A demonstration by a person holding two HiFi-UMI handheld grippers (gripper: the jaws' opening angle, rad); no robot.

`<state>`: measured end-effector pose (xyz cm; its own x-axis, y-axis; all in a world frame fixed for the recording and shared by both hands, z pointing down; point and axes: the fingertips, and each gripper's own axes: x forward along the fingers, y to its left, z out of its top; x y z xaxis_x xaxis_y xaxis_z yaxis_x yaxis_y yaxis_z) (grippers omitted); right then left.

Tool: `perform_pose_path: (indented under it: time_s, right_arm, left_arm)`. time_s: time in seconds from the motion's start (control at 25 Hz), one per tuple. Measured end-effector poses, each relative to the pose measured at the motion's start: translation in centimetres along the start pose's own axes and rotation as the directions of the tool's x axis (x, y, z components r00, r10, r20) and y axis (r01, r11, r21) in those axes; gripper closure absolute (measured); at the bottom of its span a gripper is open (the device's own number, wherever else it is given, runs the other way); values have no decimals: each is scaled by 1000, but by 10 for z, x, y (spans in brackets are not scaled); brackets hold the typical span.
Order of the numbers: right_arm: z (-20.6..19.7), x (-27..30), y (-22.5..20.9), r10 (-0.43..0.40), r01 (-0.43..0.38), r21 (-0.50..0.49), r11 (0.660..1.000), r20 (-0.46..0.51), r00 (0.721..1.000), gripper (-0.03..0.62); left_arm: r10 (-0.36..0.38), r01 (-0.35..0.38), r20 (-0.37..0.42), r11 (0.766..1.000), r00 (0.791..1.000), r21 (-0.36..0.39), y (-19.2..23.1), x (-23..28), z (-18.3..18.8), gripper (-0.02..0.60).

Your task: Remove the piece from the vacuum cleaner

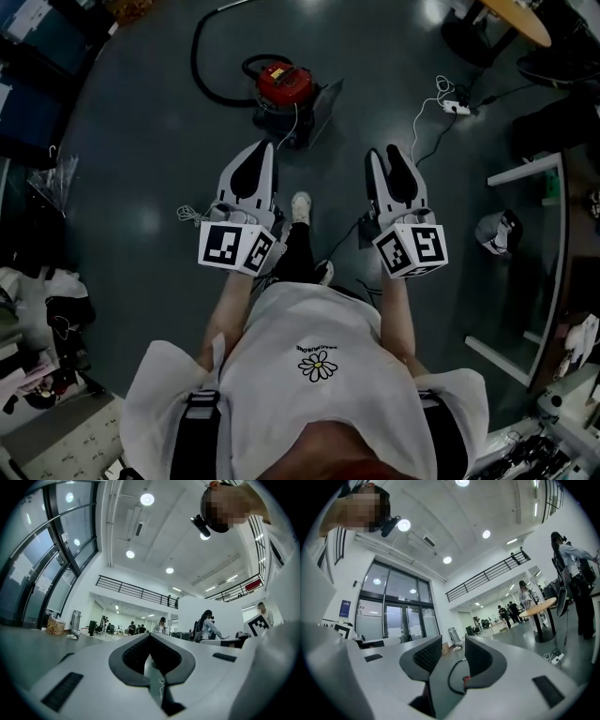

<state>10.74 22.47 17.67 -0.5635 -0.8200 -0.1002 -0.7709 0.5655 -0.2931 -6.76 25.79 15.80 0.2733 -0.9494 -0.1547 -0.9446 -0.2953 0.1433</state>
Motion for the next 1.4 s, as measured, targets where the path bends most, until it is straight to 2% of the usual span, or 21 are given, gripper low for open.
perform_pose_path:
  time_s: [0.24,0.48,0.72,1.04,1.24,1.4]
  right_arm:
    - [-19,66,-46,-73,71,-40,997,-55,996,453]
    - [-10,174,-80,-70,64,-66,996,-84,994,453]
    - [-11,268,-87,-42,38,-49,998,-92,995,453]
    - [-15,316,-131,-77,75,-18,997,-103,992,453]
    - [-27,350,-176,-100,106,39,994,-130,986,451]
    - [-43,383,-206,-112,132,98,986,-184,977,451]
  left_arm:
    - [-13,13,0,1000,1000,-27,42,75,-24,577]
    - [-16,17,37,999,999,-29,98,172,-16,577]
    - [-14,15,29,999,999,-51,163,243,-18,577]
    - [-30,30,16,999,999,-12,180,303,-24,577]
    - [-30,31,-49,999,998,27,184,345,-44,577]
    - [-36,43,-147,998,989,42,198,383,-74,577]
